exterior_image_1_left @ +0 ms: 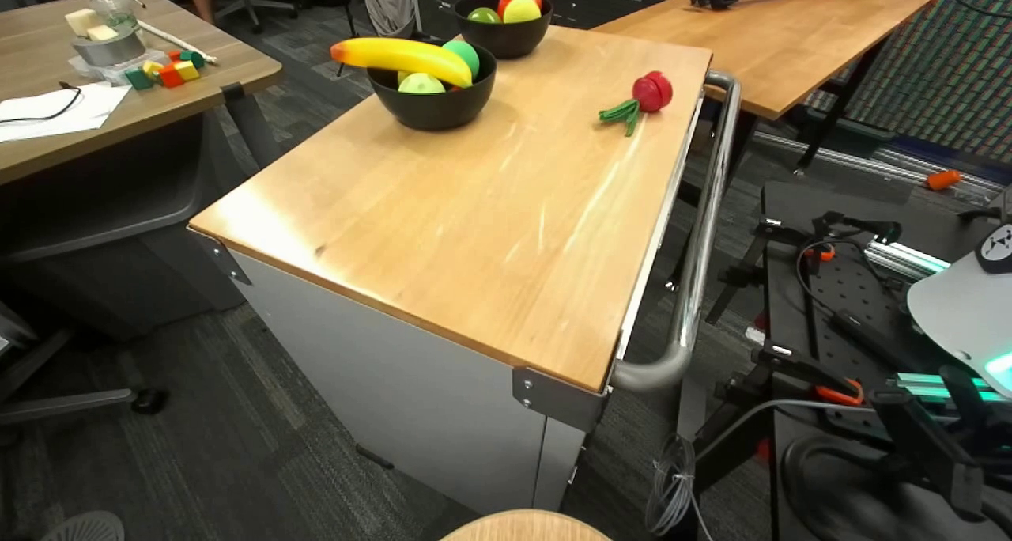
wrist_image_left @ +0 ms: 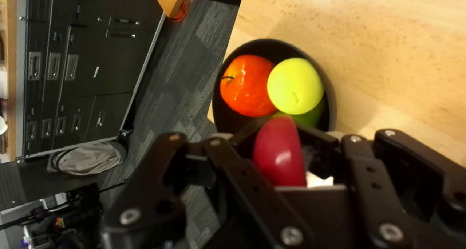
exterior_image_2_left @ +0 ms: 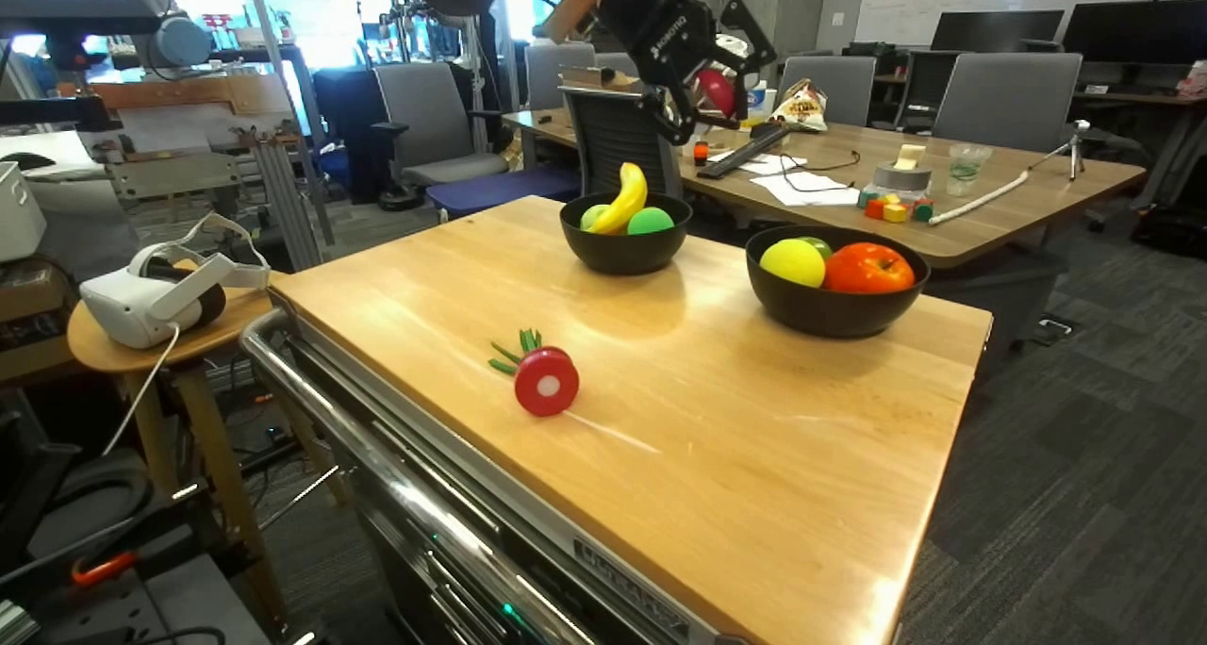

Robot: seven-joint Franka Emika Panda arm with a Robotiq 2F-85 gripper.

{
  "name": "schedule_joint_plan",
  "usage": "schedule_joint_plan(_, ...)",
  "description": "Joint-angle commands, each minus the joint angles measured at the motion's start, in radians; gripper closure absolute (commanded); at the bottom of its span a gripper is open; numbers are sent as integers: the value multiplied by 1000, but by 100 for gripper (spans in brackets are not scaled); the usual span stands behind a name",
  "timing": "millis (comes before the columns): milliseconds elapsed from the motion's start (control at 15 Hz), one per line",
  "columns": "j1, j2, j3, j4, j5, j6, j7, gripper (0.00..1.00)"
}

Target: Place the fruits and vegetables inside the two black bowls

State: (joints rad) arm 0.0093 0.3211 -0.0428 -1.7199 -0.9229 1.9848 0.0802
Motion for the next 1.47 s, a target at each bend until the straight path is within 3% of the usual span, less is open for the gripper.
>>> schedule_joint_plan(0,-17,131,-25,133,-38,81,67,98)
schedule_joint_plan(600,-68,323,-49,330,45,151,36,98)
schedule_joint_plan(1400,-59,319,-44,258,190,165,1,98)
